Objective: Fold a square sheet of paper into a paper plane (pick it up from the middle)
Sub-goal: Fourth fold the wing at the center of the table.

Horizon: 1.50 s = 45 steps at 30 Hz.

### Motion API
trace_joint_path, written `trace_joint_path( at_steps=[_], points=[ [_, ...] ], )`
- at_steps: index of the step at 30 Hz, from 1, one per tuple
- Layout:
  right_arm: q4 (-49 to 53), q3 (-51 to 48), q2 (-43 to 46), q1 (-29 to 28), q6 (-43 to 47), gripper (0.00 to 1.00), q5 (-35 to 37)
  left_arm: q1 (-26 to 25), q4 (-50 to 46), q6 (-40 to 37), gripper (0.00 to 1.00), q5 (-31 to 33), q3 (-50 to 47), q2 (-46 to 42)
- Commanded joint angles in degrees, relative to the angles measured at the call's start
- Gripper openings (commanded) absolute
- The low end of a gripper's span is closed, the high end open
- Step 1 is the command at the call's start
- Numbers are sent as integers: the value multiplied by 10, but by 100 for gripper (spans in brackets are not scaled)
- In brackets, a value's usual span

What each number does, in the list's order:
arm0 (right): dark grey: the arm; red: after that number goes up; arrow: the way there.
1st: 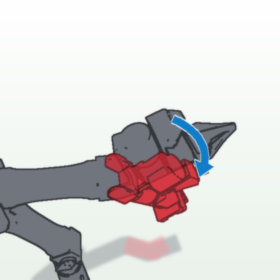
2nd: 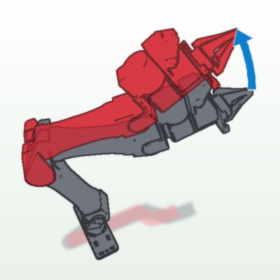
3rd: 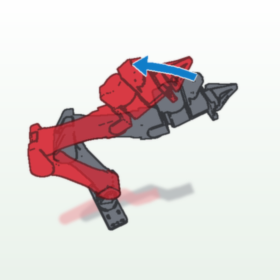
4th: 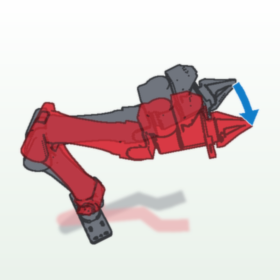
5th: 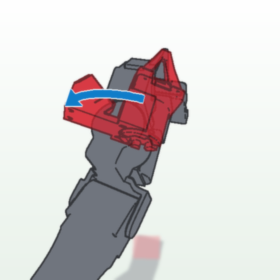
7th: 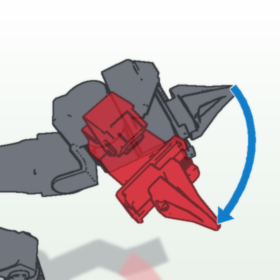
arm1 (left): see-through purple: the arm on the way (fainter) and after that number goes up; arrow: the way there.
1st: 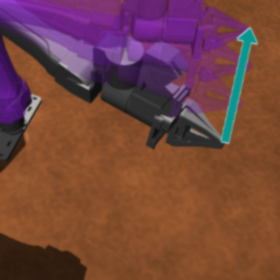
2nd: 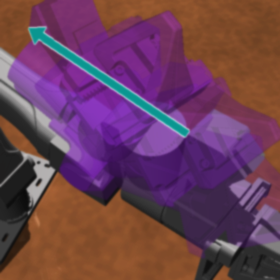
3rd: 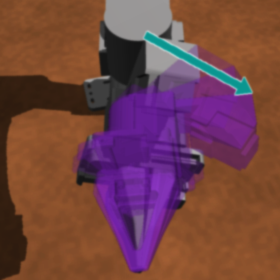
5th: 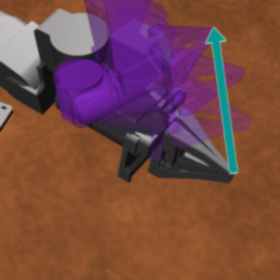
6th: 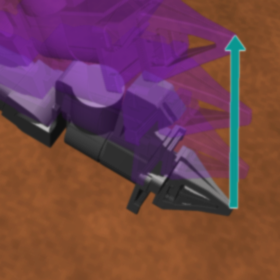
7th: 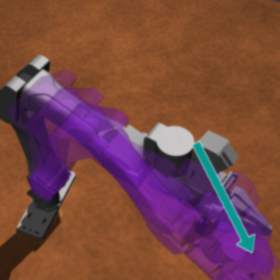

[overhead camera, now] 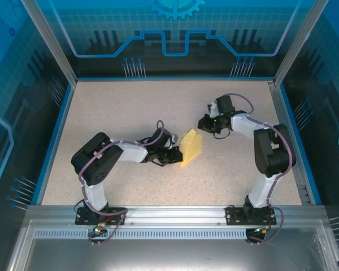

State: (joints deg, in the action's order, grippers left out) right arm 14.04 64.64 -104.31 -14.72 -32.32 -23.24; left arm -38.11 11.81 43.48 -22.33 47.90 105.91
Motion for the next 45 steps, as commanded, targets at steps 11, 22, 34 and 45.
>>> trace_joint_path(
  at_steps=[11,22,34,45],
  points=[
    [12,6,-70,-42,23,11,-39,-10,-72,-9,4,-8,-17,0],
    [27,66,-125,5,20,10,-15,-12,-79,-11,4,-12,-17,-1],
    [24,79,-85,30,10,11,2,-12,-73,-8,4,-11,-18,-3],
    [-22,-74,54,-51,-25,11,-28,-13,-59,-2,5,-3,-18,-2]
  ],
)
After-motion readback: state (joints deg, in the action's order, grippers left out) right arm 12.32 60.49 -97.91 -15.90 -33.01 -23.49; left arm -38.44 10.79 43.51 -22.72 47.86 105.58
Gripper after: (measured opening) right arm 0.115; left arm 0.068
